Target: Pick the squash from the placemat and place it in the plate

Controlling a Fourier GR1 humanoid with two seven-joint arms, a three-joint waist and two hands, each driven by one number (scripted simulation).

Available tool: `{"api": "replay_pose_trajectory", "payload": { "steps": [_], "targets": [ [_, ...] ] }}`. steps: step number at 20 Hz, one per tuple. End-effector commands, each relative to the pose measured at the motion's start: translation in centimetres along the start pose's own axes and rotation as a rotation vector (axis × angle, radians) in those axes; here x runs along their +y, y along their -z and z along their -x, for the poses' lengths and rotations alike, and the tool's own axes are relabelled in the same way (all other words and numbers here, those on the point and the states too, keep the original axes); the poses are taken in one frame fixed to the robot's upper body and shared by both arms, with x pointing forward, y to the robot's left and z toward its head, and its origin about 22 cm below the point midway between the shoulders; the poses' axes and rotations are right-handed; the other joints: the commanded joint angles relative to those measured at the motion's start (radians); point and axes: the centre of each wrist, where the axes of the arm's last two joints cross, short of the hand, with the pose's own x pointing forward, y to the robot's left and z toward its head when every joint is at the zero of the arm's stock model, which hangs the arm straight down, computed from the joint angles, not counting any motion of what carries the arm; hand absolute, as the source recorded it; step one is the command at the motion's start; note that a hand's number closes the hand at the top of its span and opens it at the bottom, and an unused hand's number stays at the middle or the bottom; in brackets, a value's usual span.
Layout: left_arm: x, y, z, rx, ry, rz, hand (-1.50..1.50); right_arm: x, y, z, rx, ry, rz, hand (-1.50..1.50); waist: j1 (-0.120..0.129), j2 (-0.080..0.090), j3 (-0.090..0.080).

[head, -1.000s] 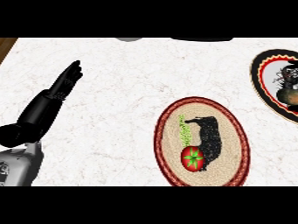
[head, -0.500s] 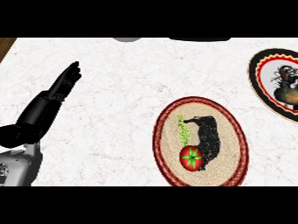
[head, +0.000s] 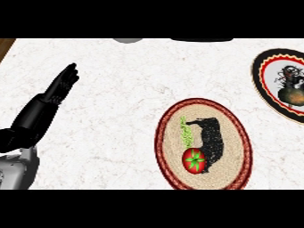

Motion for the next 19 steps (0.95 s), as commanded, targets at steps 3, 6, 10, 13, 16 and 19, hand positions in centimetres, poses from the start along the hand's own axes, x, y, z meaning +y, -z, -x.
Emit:
{"api": "replay_pose_trajectory", "payload": {
  "steps": [3,6,10,13,16,19],
  "targets": [
    [0.0,-0.3,-0.6,-0.003,0.002,-0.004,0.00,-4.4,-2.9,-1.3,-0.097,0.248,-0.088,-1.50,0.001,0.001,0.003],
    [1.1,-0.8,-0.6,0.004,0.012,0.003,0.00,-5.7,-3.8,-1.8,-0.099,0.262,-0.086,-1.50,0.003,0.001,0.005],
    [-0.8,-0.2,0.0,-0.009,-0.010,0.001,0.00,-6.7,-3.2,-3.2,-0.107,0.248,-0.102,-1.50,0.001,0.010,0.006],
    [-0.4,-0.3,0.0,-0.017,-0.002,-0.007,0.00,-7.3,-4.7,-2.9,-0.105,0.244,-0.078,-1.50,-0.010,0.009,0.008],
    [0.2,-0.7,0.3,-0.008,-0.013,0.003,0.00,-7.9,-4.8,-3.6,-0.086,0.214,-0.106,-1.50,0.001,0.010,0.008],
    [0.2,-0.6,0.1,-0.005,0.003,-0.004,0.00,-7.4,-4.6,-3.3,-0.101,0.244,-0.141,-1.50,-0.007,0.005,0.008]
  ]
}}
